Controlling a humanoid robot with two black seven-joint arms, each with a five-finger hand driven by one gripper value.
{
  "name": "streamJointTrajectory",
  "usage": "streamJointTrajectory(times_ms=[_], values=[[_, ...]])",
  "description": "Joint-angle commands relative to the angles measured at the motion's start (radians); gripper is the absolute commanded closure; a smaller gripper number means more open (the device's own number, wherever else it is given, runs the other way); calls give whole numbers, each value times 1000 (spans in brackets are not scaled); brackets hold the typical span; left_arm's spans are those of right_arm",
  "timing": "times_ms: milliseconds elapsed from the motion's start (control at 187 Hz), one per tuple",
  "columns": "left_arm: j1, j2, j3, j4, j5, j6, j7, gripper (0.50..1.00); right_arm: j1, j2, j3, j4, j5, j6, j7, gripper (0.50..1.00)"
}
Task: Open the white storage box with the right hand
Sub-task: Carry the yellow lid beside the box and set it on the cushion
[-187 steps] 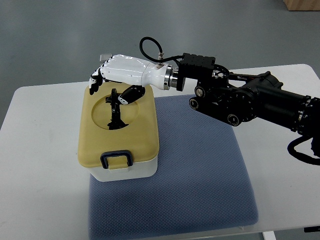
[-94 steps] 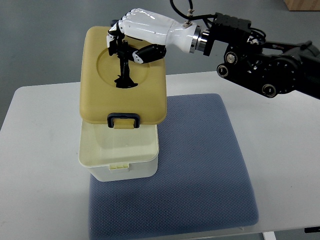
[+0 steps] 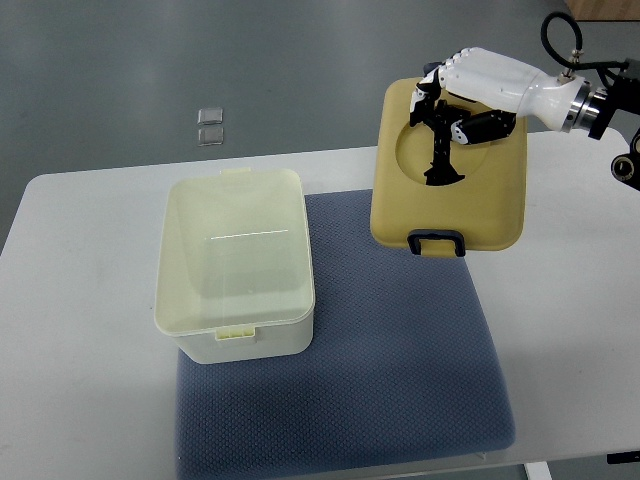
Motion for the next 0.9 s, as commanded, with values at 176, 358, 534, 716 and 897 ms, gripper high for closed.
streamJointTrajectory(times_ms=[176,358,534,716,897], values=[[0,0,1,-5,0,2,0,500,-151,131,-3,-17,-4,-58,0,1000],[0,0,0,-3,0,2,0,500,-182,189,5,-19,-4,-61,0,902],[0,0,1,-3,0,0,0,500,-216,183,-6,-19,-5,-58,0,570],[1,0,0,-3,0,0,0,500,-205,87,-32,-4,-4,-14,0,570],[0,0,1,-3,0,0,0,500,-179,-65,-32,62,-2,152,0,570]])
